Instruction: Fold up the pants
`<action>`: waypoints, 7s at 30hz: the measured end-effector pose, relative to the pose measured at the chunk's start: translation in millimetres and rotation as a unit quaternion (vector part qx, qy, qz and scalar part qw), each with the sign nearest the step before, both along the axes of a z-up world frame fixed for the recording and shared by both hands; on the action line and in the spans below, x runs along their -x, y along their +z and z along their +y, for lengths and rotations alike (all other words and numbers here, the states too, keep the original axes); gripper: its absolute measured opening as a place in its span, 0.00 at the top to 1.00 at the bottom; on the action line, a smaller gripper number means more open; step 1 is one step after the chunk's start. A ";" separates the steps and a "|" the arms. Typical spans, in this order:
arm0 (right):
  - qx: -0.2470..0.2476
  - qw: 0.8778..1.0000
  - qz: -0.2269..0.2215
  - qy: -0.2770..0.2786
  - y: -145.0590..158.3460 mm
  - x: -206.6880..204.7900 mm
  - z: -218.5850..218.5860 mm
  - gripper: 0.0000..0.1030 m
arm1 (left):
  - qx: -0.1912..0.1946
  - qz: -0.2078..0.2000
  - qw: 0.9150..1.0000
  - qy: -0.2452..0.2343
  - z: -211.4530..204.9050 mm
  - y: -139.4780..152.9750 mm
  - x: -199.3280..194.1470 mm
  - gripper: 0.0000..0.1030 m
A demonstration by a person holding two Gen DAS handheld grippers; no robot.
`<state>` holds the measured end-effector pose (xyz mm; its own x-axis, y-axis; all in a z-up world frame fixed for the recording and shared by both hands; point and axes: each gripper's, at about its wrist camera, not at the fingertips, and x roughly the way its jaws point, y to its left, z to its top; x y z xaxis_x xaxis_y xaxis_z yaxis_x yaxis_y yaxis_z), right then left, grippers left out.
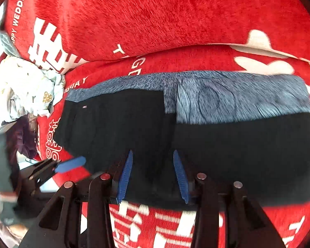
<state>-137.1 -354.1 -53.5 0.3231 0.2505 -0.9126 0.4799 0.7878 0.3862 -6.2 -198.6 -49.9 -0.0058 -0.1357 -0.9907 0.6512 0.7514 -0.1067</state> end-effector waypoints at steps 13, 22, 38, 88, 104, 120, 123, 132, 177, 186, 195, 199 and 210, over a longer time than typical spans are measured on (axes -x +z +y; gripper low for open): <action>-0.017 0.994 0.086 -0.073 1.4 58.0 4.8 0.47 | -0.031 0.012 0.999 0.018 33.1 3.3 5.2 0.32; 0.079 0.992 0.088 -0.030 10.3 15.3 23.8 0.45 | -0.034 0.008 0.998 0.050 58.5 1.1 -9.8 0.09; 0.062 0.993 0.074 0.067 1.4 -25.3 69.8 0.68 | -0.050 0.010 0.992 0.114 109.8 -16.3 -37.3 0.09; 0.042 0.986 0.137 0.087 -43.9 -59.2 119.9 0.47 | 0.042 0.061 0.972 0.224 194.8 -19.5 -98.5 0.09; 0.051 0.984 0.138 0.100 -50.9 -70.5 128.6 0.42 | 0.189 0.152 0.922 0.300 207.3 -63.9 -128.1 0.09; 0.047 0.985 0.134 0.101 -54.7 -73.8 130.2 0.40 | 0.228 0.092 0.930 0.275 179.2 -34.6 -144.5 0.09; 0.046 0.984 0.136 0.102 -54.0 -76.3 129.6 0.40 | 0.172 0.096 0.937 0.289 171.6 -56.1 -151.4 0.10; 0.058 0.989 0.101 0.087 -13.7 -90.4 109.5 0.40 | 0.048 -0.055 0.981 0.180 147.5 -35.6 -134.9 0.65; -0.223 0.962 -0.075 0.136 87.4 -181.0 47.6 0.80 | 0.061 -0.335 0.931 -0.133 -0.5 119.0 27.0 0.66; -0.223 0.965 -0.139 0.001 97.3 -30.9 -85.0 0.80 | 0.096 -0.313 0.914 -0.241 -99.0 117.3 113.6 0.66; -0.232 0.960 -0.114 -0.112 16.6 71.6 -164.4 0.80 | 0.044 -0.264 0.909 -0.320 -169.1 44.7 189.5 0.66; -0.240 0.956 -0.088 -0.143 -25.7 89.9 -171.4 0.80 | 0.016 -0.251 0.911 -0.328 -178.9 19.8 198.3 0.65; -0.168 0.971 -0.026 -0.170 -15.4 113.1 -174.6 0.72 | 0.068 -0.190 0.924 -0.324 -135.8 71.0 176.0 0.43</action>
<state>-250.2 -528.7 -68.9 0.4819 0.4021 -0.7785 0.6629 0.4137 0.6240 -182.2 -334.4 21.1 0.2162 -0.3486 -0.9120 0.9696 0.1865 0.1585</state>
